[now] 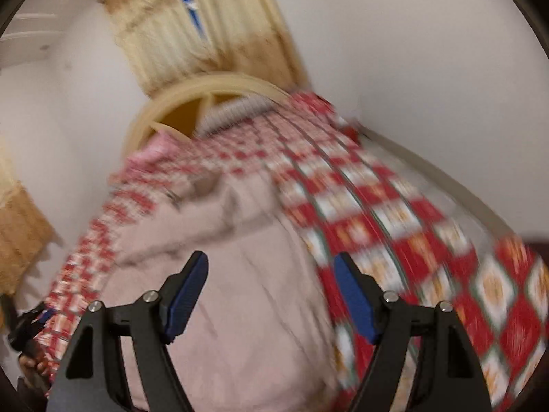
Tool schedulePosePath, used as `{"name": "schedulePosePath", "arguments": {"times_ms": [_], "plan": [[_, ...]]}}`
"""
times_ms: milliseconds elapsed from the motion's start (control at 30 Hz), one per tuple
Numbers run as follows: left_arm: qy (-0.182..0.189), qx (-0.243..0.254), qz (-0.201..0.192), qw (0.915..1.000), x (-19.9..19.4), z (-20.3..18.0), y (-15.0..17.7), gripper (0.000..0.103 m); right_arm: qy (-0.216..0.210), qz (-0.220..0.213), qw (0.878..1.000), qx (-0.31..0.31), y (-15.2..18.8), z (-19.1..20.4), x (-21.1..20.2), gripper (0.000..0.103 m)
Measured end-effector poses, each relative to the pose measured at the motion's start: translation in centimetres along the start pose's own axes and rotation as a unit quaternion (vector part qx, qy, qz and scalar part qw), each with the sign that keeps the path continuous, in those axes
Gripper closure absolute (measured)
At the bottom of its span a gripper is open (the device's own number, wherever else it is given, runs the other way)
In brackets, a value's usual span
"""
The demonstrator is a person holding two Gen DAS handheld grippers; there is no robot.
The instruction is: Fold large clothes
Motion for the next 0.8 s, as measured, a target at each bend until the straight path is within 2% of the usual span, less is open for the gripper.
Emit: {"name": "schedulePosePath", "arguments": {"times_ms": [133, 167, 200, 233, 267, 367, 400, 433, 567, 633, 733, 800], "plan": [[0.0, 0.038, 0.001, 0.9993, 4.6, -2.1, -4.8, 0.021, -0.039, 0.007, 0.999, -0.025, -5.0, 5.9, 3.2, 0.024], [0.003, 0.039, 0.003, 0.9992, 6.3, -2.4, -5.7, 0.021, -0.049, 0.018, 0.998, -0.033, -5.9, 7.6, 5.0, 0.03], [0.006, 0.039, 0.005, 0.9992, 7.6, -2.5, -6.4, 0.021, -0.051, 0.024, 0.997, -0.045, -6.3, 9.2, 6.6, 0.051], [0.006, 0.037, 0.008, 0.9993, 9.4, -2.7, -7.3, 0.021, -0.045, 0.032, 0.996, -0.065, -6.7, 10.7, 8.5, 0.06], [0.004, 0.034, 0.014, 0.9993, 12.0, -2.7, -8.5, 0.021, -0.032, 0.048, 0.994, -0.094, -7.1, 12.8, 11.7, 0.065], [-0.013, 0.024, 0.041, 0.9988, 18.1, -2.5, -10.7, 0.021, -0.058, 0.09, 0.988, -0.113, -7.8, 16.6, 19.3, 0.063], [-0.017, 0.022, 0.052, 0.9983, 20.2, -2.3, -11.3, 0.021, -0.063, 0.102, 0.986, -0.117, -7.9, 17.5, 21.8, 0.053], [-0.02, 0.022, 0.06, 0.9978, 22.2, -2.1, -11.7, 0.021, -0.063, 0.113, 0.983, -0.127, -8.0, 18.4, 24.3, 0.048], [-0.038, 0.026, 0.075, 0.9961, 27.8, -1.9, -13.5, 0.021, -0.013, 0.122, 0.976, -0.182, -7.5, 20.9, 34.3, 0.046], [-0.053, 0.02, 0.065, 0.9963, 30.3, -1.7, -14.9, 0.021, 0.019, 0.125, 0.973, -0.195, -7.0, 20.8, 38.3, 0.046], [-0.074, 0.006, 0.052, 0.9959, 34.8, -1.6, -16.8, 0.021, 0.029, 0.139, 0.972, -0.186, -6.7, 19.5, 41.5, 0.046], [-0.08, -0.023, 0.058, 0.9948, 37.3, -1.2, -16.7, 0.021, 0.039, 0.147, 0.975, -0.159, -6.5, 17.8, 42.9, 0.046]]}}
Point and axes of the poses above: each gripper's, at about its wrist camera, not at the fingertips, and x roughly the way its jaws point, z to its left, y to its underside, the point moved 1 cm from there along x, roughly the way its jaws point, and after that the axes turned 11 degrees about x, right-handed, at the moved point
